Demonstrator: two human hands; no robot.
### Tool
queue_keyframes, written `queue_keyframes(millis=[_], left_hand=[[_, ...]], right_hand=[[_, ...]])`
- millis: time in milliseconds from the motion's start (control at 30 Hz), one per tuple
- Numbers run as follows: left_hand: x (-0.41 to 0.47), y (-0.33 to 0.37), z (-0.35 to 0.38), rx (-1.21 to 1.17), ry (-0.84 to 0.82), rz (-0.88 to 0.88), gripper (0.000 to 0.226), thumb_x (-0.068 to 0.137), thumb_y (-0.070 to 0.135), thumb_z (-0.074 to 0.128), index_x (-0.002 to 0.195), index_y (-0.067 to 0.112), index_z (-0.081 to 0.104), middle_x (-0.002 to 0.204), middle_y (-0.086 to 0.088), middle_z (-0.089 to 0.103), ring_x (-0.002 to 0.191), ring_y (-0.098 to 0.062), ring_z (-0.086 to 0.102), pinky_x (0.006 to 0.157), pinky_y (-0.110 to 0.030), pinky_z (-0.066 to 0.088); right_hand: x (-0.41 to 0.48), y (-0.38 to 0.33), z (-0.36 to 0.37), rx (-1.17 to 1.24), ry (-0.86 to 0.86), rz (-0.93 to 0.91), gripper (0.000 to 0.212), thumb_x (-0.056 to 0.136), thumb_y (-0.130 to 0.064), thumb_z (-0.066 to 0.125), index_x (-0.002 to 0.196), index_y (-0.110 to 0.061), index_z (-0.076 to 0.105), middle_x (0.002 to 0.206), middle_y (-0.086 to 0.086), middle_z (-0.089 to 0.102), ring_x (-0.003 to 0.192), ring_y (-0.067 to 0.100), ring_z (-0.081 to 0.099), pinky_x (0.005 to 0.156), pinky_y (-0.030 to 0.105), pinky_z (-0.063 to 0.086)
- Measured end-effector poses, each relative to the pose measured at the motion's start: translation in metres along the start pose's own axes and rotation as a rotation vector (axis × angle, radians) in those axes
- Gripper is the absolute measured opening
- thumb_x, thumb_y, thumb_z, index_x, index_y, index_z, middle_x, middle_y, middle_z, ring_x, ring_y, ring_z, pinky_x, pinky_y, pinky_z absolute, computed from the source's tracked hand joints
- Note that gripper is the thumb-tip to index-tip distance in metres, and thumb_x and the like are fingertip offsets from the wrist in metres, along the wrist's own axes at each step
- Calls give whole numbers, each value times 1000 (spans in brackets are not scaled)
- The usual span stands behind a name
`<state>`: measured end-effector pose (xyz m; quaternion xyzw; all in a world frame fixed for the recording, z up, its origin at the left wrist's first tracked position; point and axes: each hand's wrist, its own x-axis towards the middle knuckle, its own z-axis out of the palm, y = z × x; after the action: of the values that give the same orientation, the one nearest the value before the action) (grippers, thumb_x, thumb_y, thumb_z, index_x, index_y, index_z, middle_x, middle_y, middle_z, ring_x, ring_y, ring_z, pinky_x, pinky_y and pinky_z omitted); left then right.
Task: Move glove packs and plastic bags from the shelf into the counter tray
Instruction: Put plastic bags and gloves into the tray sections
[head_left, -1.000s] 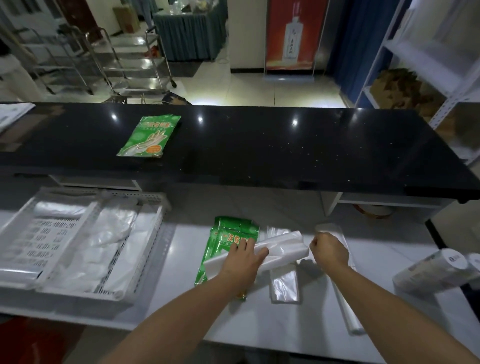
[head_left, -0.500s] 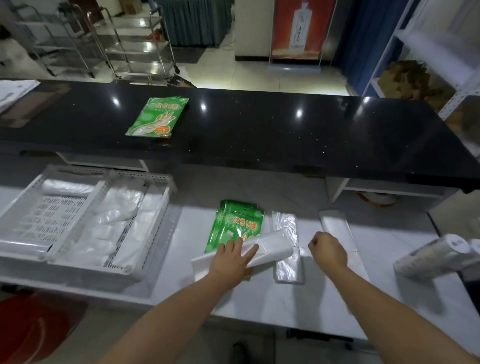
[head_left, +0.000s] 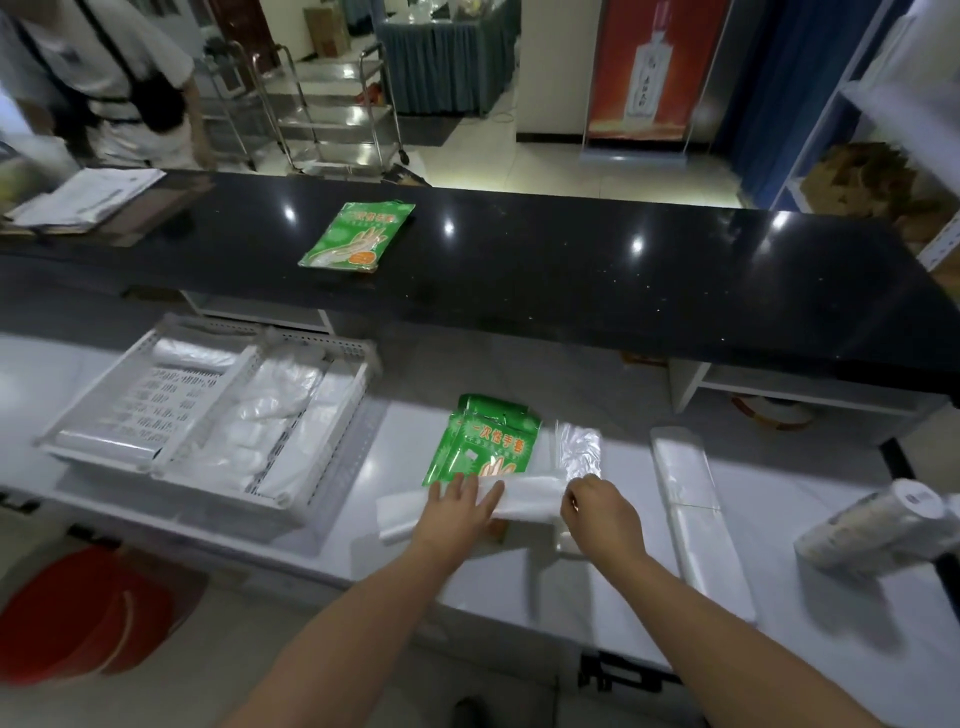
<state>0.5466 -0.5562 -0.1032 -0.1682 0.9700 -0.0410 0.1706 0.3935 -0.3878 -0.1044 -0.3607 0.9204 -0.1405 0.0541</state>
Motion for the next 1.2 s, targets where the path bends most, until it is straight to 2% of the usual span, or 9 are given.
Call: queue_keyframes(millis=[167,233,333,400,533,633,700,967,1200], left_hand=[[-26,-44,-25,58,59,-41,84,92,3,53,159,21,6,161,-24,16,149,-41,17,116,-62,19],[-36,-68,-34,91,139,-45,81,83,4,63,155,19,29,151,-26,38,140,-44,37,107,-63,35],[-45,-113,-42,152,141,-62,83,52,7,84,131,17,63,120,-19,66,109,-39,66,79,-52,57],[-50,-144,-48,155,196,-72,84,50,7,85,130,17,64,118,-18,67,106,-37,67,79,-52,57],[-71,-204,-68,163,289,-94,80,63,2,79,139,16,56,130,-20,62,118,-39,61,91,-55,53],[-87,-251,-80,126,352,-107,75,88,-3,55,155,16,28,153,-20,38,140,-39,37,112,-55,34],[-92,-283,-83,123,375,-112,75,91,-1,54,157,18,23,155,-18,36,142,-37,35,113,-52,33],[-97,-381,-101,100,441,-92,79,76,-7,70,148,17,45,143,-16,54,132,-36,51,104,-51,46],[-72,-441,-119,53,497,-112,80,58,2,89,133,15,62,126,-11,67,115,-32,65,89,-46,57]], right_hand=[[22,-35,-19,16,64,-88,20,94,-22,51,80,-17,64,84,-1,60,82,22,59,57,31,36],[36,-57,-26,43,86,-106,20,94,-24,52,77,-18,62,84,-1,59,83,22,59,59,32,39],[56,-99,-38,45,123,-162,19,94,-25,53,80,-16,62,87,-1,58,84,22,58,59,31,35],[68,-129,-47,66,136,-187,18,95,-25,50,86,-16,63,90,0,58,86,22,57,62,31,37],[89,-191,-58,100,190,-208,19,94,-24,51,82,-14,61,89,4,57,85,28,58,62,34,39],[103,-239,-64,86,250,-209,18,93,-24,53,81,-13,62,88,6,60,85,31,60,62,34,37],[112,-268,-71,75,273,-201,19,94,-26,52,84,-15,64,89,5,60,85,29,61,63,35,43],[151,-350,-91,60,306,-157,20,96,-32,51,87,-20,65,88,-2,57,79,20,58,63,34,51],[208,-380,-100,55,334,-131,20,97,-32,52,93,-19,66,88,-3,57,78,17,58,65,38,55]])
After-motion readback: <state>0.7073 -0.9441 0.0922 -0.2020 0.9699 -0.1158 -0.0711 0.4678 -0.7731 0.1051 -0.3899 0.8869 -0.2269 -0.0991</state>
